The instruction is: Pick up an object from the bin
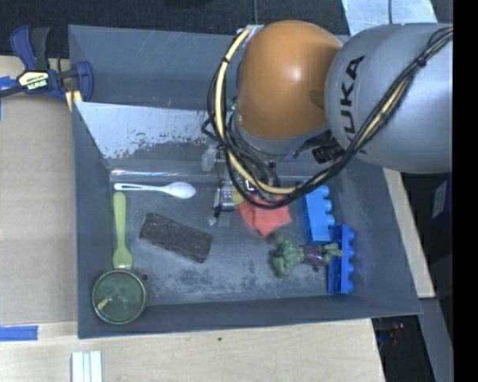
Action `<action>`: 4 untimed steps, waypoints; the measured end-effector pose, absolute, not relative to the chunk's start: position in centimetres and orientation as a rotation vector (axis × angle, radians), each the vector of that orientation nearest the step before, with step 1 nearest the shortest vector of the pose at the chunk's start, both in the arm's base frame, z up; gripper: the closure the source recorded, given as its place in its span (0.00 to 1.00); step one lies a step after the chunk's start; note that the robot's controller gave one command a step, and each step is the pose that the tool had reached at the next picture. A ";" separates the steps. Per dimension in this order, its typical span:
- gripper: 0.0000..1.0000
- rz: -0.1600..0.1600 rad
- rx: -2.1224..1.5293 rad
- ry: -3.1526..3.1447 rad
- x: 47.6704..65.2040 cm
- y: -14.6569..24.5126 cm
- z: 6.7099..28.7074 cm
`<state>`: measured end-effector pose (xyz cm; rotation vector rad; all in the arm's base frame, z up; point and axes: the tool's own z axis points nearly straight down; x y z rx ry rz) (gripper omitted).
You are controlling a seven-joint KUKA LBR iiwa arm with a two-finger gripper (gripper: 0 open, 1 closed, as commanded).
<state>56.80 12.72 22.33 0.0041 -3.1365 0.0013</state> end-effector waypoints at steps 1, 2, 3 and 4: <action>0.00 -0.001 0.000 -3.145 57.0 12.7 22.8; 0.00 -0.003 -0.100 -3.147 57.0 13.7 13.7; 0.00 -0.006 -0.251 -3.145 55.9 15.7 13.9; 0.00 -0.004 -0.304 -3.136 55.1 15.9 13.4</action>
Offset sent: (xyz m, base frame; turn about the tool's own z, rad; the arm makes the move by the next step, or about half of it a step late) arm 0.0002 0.0173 -0.1533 0.1092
